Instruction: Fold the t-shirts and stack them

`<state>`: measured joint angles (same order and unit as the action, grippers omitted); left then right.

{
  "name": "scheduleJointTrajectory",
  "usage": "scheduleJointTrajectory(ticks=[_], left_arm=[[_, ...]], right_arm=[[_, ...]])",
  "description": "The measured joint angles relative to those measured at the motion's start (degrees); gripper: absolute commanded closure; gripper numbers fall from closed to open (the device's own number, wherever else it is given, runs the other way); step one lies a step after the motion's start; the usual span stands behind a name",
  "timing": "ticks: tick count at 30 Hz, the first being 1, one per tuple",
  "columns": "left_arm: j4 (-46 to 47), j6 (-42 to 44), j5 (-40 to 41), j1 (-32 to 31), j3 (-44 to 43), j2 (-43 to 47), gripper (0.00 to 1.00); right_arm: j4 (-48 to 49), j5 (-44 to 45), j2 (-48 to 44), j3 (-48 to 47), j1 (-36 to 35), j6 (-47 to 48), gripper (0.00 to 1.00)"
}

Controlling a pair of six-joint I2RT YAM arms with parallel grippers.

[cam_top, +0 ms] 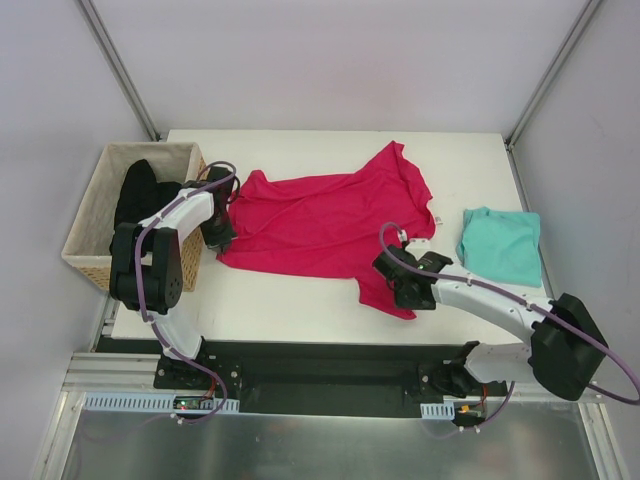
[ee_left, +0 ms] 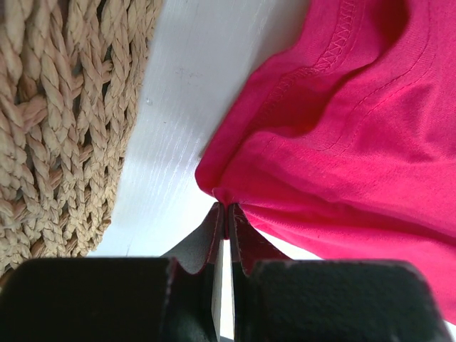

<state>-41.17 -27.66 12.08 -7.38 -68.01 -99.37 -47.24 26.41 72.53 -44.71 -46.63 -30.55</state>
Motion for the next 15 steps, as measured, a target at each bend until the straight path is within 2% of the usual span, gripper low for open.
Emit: scheduleJointTrajectory(ticks=[9, 15], left_arm=[[-0.28, 0.02, 0.00, 0.00, -0.59, 0.00, 1.00], [-0.92, 0.07, 0.04, 0.00, -0.76, 0.07, 1.00]], right_arm=[[0.96, 1.79, 1.27, 2.73, -7.10, -2.21, 0.52], [4.26, 1.88, 1.20, 6.60, -9.40, -3.50, 0.52]])
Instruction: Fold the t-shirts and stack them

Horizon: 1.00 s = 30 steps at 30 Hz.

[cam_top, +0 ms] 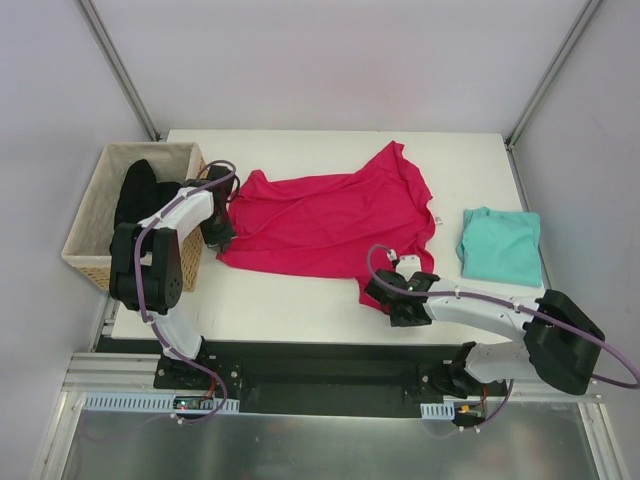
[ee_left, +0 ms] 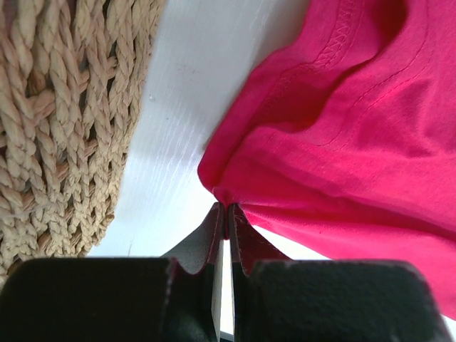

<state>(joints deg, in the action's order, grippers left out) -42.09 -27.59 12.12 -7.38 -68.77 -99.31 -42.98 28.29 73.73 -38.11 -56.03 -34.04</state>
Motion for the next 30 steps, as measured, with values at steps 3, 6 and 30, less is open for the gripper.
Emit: scheduleJointTrajectory(ticks=[3, 6, 30], left_arm=[[-0.59, 0.07, 0.04, 0.00, -0.11, 0.07, 1.00], [-1.05, 0.20, 0.13, 0.00, -0.20, 0.35, 1.00], [-2.93, 0.31, 0.39, 0.00, -0.96, 0.59, 1.00]], right_arm=[[1.73, -0.09, -0.13, 2.47, -0.66, -0.50, 0.56], [3.08, 0.02, -0.96, 3.15, -1.16, -1.03, 0.70], [3.63, 2.43, 2.05, 1.60, -1.29, -2.67, 0.99]])
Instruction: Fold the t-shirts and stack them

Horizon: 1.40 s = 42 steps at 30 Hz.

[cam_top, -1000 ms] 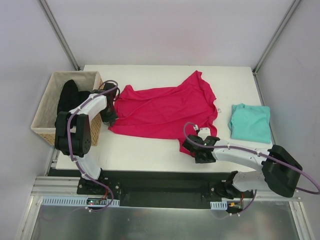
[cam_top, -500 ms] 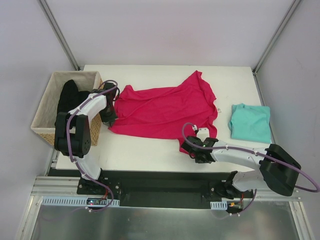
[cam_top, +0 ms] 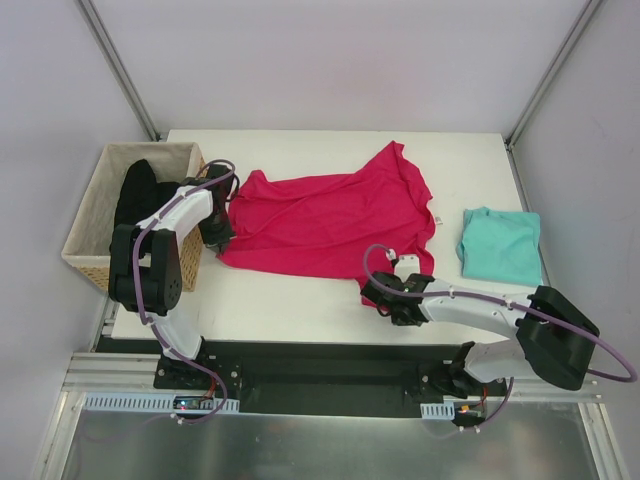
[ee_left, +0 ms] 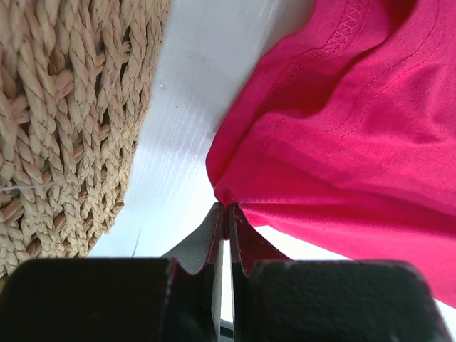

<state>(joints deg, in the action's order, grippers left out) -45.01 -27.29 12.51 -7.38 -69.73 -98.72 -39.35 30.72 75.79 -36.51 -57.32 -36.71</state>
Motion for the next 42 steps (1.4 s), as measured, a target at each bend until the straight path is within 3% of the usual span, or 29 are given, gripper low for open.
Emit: scheduleJointTrajectory(ticks=[11, 42], left_arm=[[-0.31, 0.26, 0.07, 0.00, -0.42, 1.36, 1.00], [-3.08, 1.40, 1.57, 0.00, 2.43, 13.70, 1.00]], right_arm=[[-8.81, 8.79, -1.64, -11.52, 0.00, -2.36, 0.99], [-24.85, 21.42, -6.75, -23.21, -0.09, -11.04, 0.99]])
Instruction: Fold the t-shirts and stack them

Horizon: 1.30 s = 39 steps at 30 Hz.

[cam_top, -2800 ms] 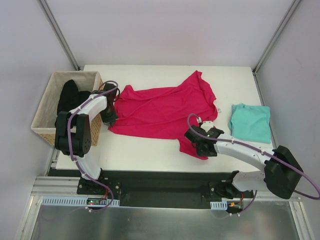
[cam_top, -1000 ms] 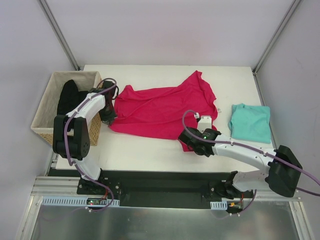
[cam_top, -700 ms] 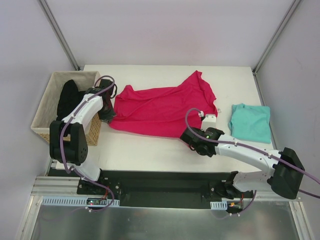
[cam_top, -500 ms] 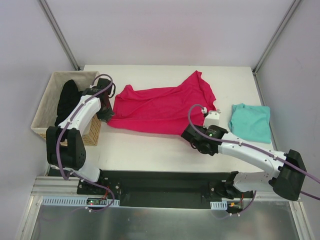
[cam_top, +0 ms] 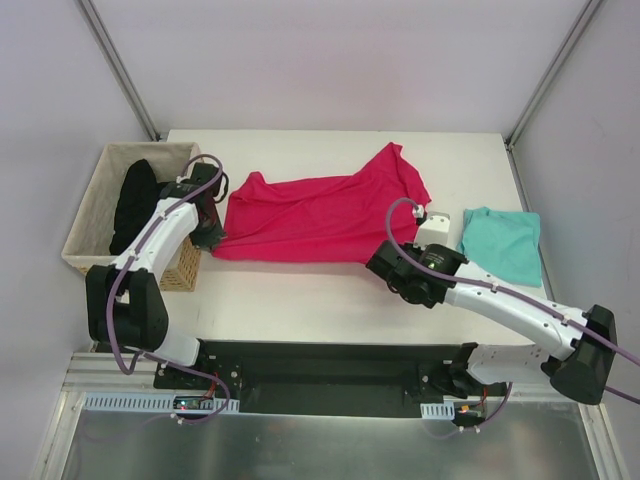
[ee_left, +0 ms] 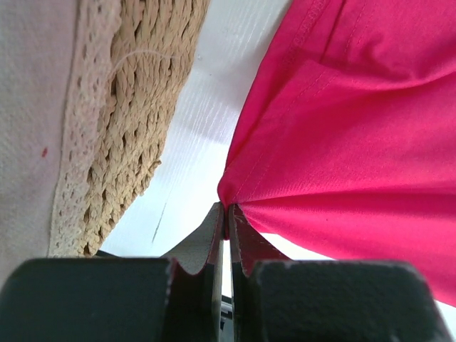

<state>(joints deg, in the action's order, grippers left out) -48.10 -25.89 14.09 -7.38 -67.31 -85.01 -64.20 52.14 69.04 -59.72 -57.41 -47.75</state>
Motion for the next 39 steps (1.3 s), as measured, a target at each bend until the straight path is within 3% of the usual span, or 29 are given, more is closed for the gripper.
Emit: scheduleJointTrajectory(ticks=[25, 39], left_arm=[[-2.47, 2.01, 0.07, 0.00, 0.35, 3.56, 1.00], [-2.58, 2.54, 0.52, 0.00, -8.76, -4.59, 1.00]], right_arm=[[-5.81, 4.22, -0.28, -6.51, -0.96, -2.93, 0.99], [4.39, 3.85, 4.42, -6.88, 8.66, 9.35, 0.99]])
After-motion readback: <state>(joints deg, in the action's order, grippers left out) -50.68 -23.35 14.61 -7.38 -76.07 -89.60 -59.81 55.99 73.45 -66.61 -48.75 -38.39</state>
